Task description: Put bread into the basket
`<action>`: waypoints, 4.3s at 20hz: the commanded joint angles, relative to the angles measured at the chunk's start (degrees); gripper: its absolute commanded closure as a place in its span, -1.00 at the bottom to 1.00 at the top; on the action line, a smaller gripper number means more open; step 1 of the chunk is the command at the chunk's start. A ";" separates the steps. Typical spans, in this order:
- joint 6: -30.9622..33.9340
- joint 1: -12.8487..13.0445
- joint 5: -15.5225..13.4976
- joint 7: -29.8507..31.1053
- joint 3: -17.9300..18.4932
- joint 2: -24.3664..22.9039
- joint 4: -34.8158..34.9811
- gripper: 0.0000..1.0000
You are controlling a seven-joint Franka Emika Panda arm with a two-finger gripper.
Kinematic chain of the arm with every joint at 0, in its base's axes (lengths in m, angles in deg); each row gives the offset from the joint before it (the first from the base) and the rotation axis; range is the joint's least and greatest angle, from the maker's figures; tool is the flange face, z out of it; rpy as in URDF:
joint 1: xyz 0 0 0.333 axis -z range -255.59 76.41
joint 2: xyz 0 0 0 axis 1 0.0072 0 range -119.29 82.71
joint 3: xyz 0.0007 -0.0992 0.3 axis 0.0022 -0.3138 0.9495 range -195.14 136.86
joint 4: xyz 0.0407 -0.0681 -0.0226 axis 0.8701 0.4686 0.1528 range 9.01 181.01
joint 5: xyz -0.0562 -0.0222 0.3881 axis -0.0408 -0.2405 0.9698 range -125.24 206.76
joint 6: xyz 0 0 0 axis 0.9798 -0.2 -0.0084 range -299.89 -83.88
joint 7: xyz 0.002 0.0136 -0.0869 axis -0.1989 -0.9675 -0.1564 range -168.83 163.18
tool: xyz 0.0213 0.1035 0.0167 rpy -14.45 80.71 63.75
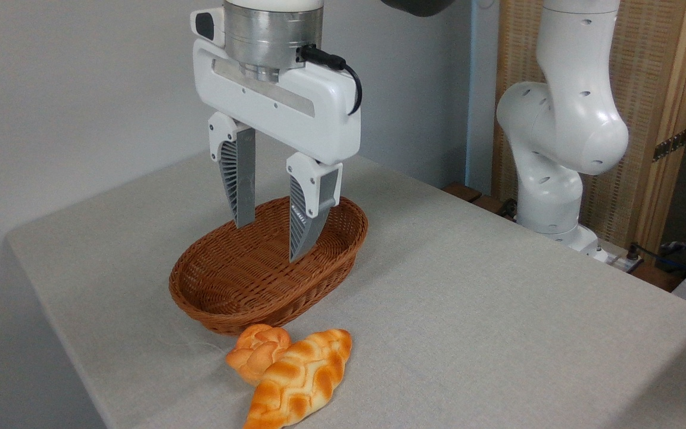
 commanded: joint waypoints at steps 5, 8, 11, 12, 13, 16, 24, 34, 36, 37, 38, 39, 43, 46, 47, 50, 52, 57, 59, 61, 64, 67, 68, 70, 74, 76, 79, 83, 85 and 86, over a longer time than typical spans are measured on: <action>-11.16 -0.11 4.87 -1.01 1.86 0.80 7.72 -1.00; -14.41 -0.11 6.37 -1.01 2.30 1.95 10.80 -1.00; -18.63 -0.11 6.38 -1.27 2.57 3.44 13.62 -1.00; -19.16 -0.11 6.38 -1.27 2.57 4.05 14.15 -1.00; -19.69 -0.11 6.38 -1.27 2.57 4.49 14.59 -1.00; -20.31 0.06 6.29 -1.27 2.48 5.55 15.21 -1.00; -20.40 0.42 6.29 -2.50 2.39 8.10 15.38 -1.00; -20.40 0.50 5.85 -4.88 2.22 12.06 15.29 -1.00; -20.49 0.50 5.85 -4.88 2.22 12.32 15.29 -0.79; -20.49 0.50 5.76 -4.88 2.13 12.32 15.29 -0.46; -20.49 0.50 5.68 -5.05 2.04 12.32 15.29 -0.08; -20.49 0.50 5.67 -5.40 1.95 12.32 15.29 0.25; -20.40 0.59 5.50 -6.02 1.95 12.23 15.21 0.70; -20.40 0.59 5.50 -6.11 1.95 12.23 15.12 0.72; -20.40 0.59 5.50 -6.11 1.95 12.23 15.12 0.74; -20.40 0.59 5.50 -6.20 1.95 12.23 15.12 0.83; -20.40 0.59 5.50 -6.20 1.95 12.23 15.12 0.82; -20.31 0.59 5.50 -6.20 1.95 12.15 15.12 0.80; -20.31 0.59 5.50 -6.20 1.95 12.06 15.03 0.78; -20.31 0.51 5.41 -6.20 2.13 11.80 14.59 0.76; -20.23 0.07 5.50 -6.28 2.57 10.48 13.54 0.75; -20.05 -0.02 5.50 -6.28 3.70 9.42 12.05 0.67; -19.87 -0.02 5.50 -6.28 4.06 9.16 11.78 0.67; -19.87 0.06 5.32 -6.20 4.06 8.11 11.51 0.65; -18.82 0.86 0.68 -5.67 2.31 6.61 8.80 0.62; -16.46 0.86 -1.35 -5.41 0.11 6.34 6.78 0.62; -13.64 0.86 -2.76 -5.06 -3.31 6.34 5.98 0.62; -12.14 0.86 -3.29 -0.41 -8.67 6.17 5.98 0.60; -12.05 0.86 -3.29 2.41 -11.04 5.91 5.98 0.60; -11.96 0.86 -3.20 3.64 -12.27 5.90 6.06 0.60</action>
